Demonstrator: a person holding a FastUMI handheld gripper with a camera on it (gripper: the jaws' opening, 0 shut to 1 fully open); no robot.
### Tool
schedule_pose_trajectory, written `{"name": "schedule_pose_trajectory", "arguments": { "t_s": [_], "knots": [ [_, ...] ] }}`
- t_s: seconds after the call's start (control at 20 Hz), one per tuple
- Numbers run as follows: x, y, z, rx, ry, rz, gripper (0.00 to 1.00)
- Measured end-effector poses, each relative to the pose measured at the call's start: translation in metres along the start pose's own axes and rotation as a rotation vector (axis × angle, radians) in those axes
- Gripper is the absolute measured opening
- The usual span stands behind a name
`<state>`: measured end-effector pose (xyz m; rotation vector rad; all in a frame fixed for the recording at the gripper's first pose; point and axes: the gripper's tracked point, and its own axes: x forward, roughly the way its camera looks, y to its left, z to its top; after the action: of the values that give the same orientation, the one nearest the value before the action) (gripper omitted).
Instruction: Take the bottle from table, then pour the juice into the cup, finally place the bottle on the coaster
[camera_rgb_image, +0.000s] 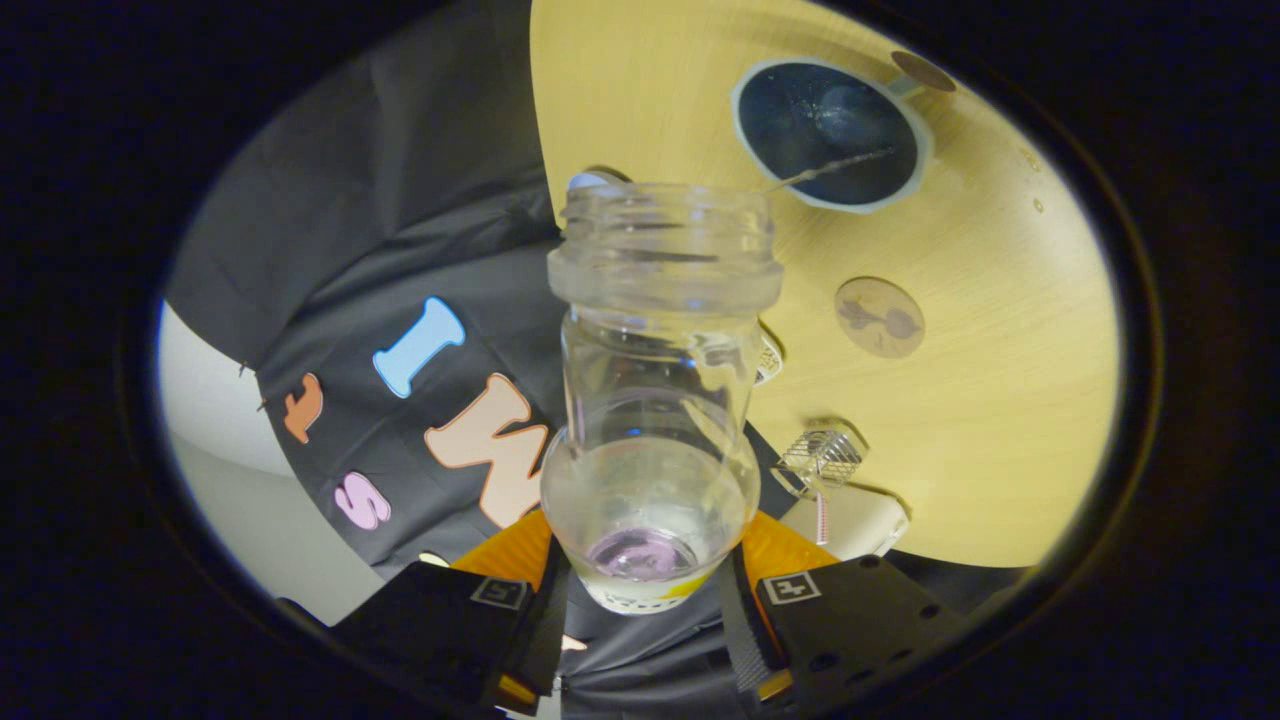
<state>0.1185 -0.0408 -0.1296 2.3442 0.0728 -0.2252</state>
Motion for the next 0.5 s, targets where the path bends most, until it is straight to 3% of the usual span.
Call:
{"name": "schedule_pose_trajectory", "arguments": {
  "t_s": [0.5],
  "knots": [
    [-0.0028, 0.0078, 0.0009, 0.029, 0.001, 0.016, 0.7]
  ]
}}
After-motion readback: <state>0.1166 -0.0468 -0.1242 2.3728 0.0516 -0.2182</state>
